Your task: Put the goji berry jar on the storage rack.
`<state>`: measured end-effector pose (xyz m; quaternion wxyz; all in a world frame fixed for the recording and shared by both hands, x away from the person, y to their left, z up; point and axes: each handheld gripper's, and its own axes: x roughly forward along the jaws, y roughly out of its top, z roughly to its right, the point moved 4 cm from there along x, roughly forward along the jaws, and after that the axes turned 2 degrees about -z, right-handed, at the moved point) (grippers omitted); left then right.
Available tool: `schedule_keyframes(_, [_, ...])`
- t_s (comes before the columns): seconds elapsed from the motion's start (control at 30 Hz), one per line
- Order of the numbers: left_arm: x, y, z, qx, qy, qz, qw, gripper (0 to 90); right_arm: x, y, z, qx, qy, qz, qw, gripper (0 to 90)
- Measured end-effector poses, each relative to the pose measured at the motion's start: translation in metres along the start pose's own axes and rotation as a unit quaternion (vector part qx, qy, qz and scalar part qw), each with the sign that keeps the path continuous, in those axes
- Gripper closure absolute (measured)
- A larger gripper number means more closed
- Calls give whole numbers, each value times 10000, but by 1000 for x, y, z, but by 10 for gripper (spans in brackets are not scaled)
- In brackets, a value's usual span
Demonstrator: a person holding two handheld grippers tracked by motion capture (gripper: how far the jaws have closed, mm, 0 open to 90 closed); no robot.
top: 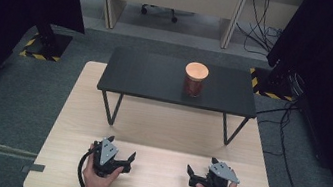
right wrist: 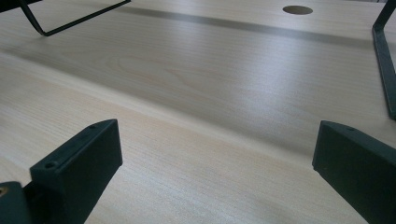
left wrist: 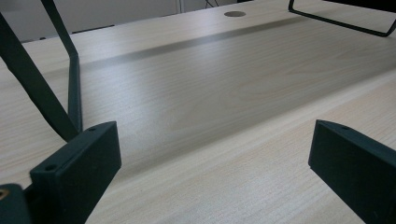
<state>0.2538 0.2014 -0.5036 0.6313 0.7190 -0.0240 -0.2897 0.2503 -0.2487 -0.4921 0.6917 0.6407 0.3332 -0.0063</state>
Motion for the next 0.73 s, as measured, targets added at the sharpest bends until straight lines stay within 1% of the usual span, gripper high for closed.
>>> schedule_keyframes(0.17, [0,0,0,5,-6,-2,10000,17,0,0,2,94,30,-3,10000,16])
schedule_keyframes(0.73, [0,0,0,9,-9,-4,10000,17,0,0,2,91,22,16,10000,16])
